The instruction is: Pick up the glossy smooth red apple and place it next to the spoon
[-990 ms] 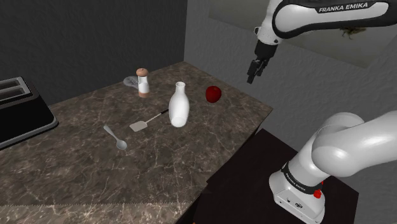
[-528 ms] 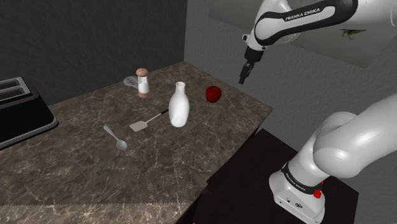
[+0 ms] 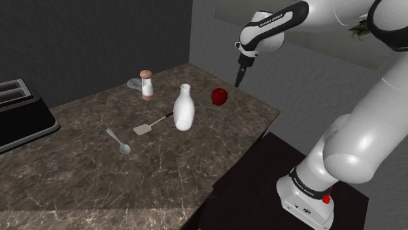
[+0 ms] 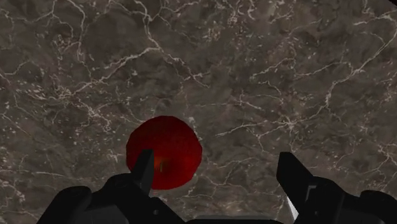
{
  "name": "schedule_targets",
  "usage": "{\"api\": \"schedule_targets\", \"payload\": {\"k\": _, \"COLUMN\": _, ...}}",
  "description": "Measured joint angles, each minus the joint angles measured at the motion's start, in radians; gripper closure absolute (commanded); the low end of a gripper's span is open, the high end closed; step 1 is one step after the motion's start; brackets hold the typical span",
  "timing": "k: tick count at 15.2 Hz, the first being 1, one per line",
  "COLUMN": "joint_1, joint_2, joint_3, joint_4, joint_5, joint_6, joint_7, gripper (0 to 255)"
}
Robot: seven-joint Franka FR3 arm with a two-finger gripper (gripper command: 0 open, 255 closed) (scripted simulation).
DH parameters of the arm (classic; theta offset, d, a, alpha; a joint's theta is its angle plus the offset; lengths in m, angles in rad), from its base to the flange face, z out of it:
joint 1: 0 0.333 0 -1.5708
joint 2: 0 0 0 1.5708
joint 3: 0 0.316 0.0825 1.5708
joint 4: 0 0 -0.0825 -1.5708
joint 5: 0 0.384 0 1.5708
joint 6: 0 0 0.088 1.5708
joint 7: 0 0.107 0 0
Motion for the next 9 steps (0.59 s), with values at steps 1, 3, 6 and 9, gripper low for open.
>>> {"api": "schedule_targets", "payload": {"k": 1, "joint_1": -0.006, "joint_2": 0.049, "joint_3": -0.005, "joint_4": 0.036, "joint_5": 0.039, "joint_6": 0.006, "joint_7": -0.059, "gripper": 0}}
{"api": "schedule_targets", "payload": {"k": 3, "joint_1": -0.016, "joint_2": 0.139, "joint_3": 0.005, "joint_4": 0.108, "joint_5": 0.11, "joint_6": 0.009, "joint_7": -0.153, "gripper": 0}}
{"api": "schedule_targets", "payload": {"k": 6, "joint_1": -0.05, "joint_2": 0.266, "joint_3": 0.033, "joint_4": 0.215, "joint_5": 0.202, "joint_6": 0.009, "joint_7": -0.287, "gripper": 0}}
{"api": "schedule_targets", "payload": {"k": 9, "joint_1": -0.08, "joint_2": 0.349, "joint_3": 0.061, "joint_4": 0.291, "joint_5": 0.255, "joint_6": 0.004, "joint_7": -0.366, "gripper": 0}}
